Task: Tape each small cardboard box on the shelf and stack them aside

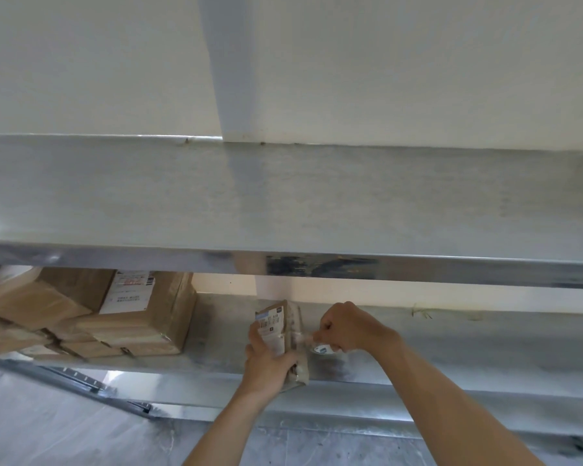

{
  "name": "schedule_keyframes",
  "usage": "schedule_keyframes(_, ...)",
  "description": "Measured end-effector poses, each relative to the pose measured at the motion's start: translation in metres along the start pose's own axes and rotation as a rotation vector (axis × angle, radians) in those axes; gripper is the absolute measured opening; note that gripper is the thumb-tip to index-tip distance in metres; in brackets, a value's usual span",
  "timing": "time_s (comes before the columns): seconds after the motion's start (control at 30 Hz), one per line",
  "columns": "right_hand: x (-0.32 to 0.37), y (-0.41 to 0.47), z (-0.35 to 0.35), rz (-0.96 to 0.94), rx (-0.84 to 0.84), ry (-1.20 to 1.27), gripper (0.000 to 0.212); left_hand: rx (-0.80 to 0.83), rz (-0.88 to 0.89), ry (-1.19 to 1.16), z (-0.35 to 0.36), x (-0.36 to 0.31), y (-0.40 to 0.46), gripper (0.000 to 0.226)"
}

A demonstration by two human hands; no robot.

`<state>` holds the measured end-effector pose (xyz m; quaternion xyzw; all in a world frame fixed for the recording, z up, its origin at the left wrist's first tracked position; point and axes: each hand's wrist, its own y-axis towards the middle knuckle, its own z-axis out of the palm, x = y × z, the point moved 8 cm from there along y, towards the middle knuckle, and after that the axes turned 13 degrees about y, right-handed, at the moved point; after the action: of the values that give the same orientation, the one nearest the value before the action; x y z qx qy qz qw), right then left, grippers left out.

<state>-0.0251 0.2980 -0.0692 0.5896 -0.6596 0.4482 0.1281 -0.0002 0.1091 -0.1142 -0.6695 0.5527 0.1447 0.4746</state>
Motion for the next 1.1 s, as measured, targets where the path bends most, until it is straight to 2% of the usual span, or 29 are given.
schedule_keyframes(0.1,-0.004,-0.003,-0.007,0.006,0.005,0.012,0.042,0.06,0.025,-0.19,-0.002,0.003,0.001,0.087)
schedule_keyframes(0.37,0.003,0.005,0.002,0.001,-0.002,-0.113,0.041,0.281,-0.095,-0.358,0.012,0.013,0.003,0.069)
schedule_keyframes(0.43,0.002,0.006,0.003,0.013,-0.012,-0.107,0.041,0.281,-0.059,-0.245,0.006,0.012,0.007,0.063)
schedule_keyframes(0.57,0.012,0.007,0.013,0.003,-0.011,-0.112,0.041,0.208,0.018,0.171,-0.017,0.012,0.013,0.06)
schedule_keyframes(0.63,0.02,0.008,0.018,-0.017,-0.013,-0.126,0.041,0.157,0.09,0.256,-0.026,0.0,0.009,0.054)
schedule_keyframes(0.77,0.026,0.011,0.019,-0.05,-0.018,-0.146,0.043,0.066,0.206,0.406,-0.023,-0.028,0.002,0.067)
schedule_keyframes(0.87,0.025,0.012,0.021,-0.047,-0.018,-0.134,0.043,0.106,0.031,0.465,-0.004,-0.028,0.0,0.104)
schedule_keyframes(0.93,0.025,0.01,0.021,-0.061,-0.007,-0.099,0.042,0.075,-0.011,0.518,0.003,-0.032,-0.002,0.121)
schedule_keyframes(1.03,0.02,0.005,0.023,-0.062,0.052,0.043,0.039,-0.011,0.016,0.538,0.001,-0.031,0.003,0.114)
schedule_keyframes(1.1,0.015,0.003,0.028,-0.048,0.117,0.171,0.039,0.038,0.036,0.392,-0.004,-0.026,0.009,0.11)
